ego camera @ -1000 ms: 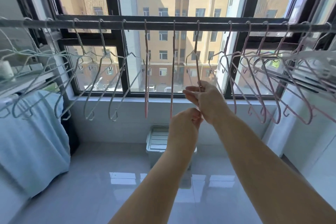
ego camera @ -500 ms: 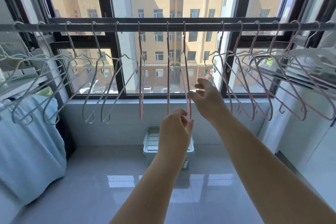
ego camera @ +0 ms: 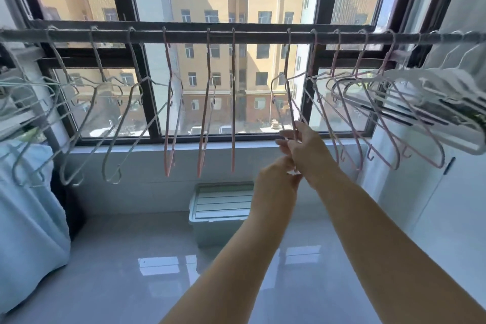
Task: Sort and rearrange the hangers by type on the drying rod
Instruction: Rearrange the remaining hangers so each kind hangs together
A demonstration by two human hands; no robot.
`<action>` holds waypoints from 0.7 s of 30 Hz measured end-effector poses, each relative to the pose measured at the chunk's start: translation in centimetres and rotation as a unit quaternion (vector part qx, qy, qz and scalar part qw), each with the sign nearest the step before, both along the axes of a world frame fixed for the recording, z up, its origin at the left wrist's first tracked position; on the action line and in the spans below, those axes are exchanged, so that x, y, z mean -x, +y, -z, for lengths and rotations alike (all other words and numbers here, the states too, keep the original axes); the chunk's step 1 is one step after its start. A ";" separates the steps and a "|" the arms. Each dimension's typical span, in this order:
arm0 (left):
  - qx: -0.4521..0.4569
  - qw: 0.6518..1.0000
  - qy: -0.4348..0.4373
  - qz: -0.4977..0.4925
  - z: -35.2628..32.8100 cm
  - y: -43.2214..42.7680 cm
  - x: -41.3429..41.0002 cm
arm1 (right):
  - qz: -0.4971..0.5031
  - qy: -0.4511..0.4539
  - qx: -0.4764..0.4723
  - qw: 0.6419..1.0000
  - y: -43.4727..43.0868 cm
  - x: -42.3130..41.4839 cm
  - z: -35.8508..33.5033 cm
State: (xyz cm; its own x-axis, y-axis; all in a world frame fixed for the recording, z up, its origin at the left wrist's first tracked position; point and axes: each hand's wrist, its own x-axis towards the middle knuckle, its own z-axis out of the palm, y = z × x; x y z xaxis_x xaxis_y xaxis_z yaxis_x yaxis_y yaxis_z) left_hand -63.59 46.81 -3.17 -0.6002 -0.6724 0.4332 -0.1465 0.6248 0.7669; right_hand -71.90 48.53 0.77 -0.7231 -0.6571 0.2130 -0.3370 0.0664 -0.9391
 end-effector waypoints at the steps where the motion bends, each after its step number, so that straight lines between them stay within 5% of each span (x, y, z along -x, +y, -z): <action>1: 0.002 1.000 0.011 -0.006 0.1 0.0 0.0 | -0.006 -0.019 0.023 1.000 -0.2 -0.1 0.1; 15: 0.041 0.998 0.022 -0.038 0.2 -2.8 -2.1 | -0.049 -0.064 0.079 0.994 -2.9 -2.3 0.5; 21: 0.010 0.999 0.004 -0.034 0.2 -3.2 -3.2 | -0.035 -0.008 -0.002 0.999 -1.8 -3.3 -0.2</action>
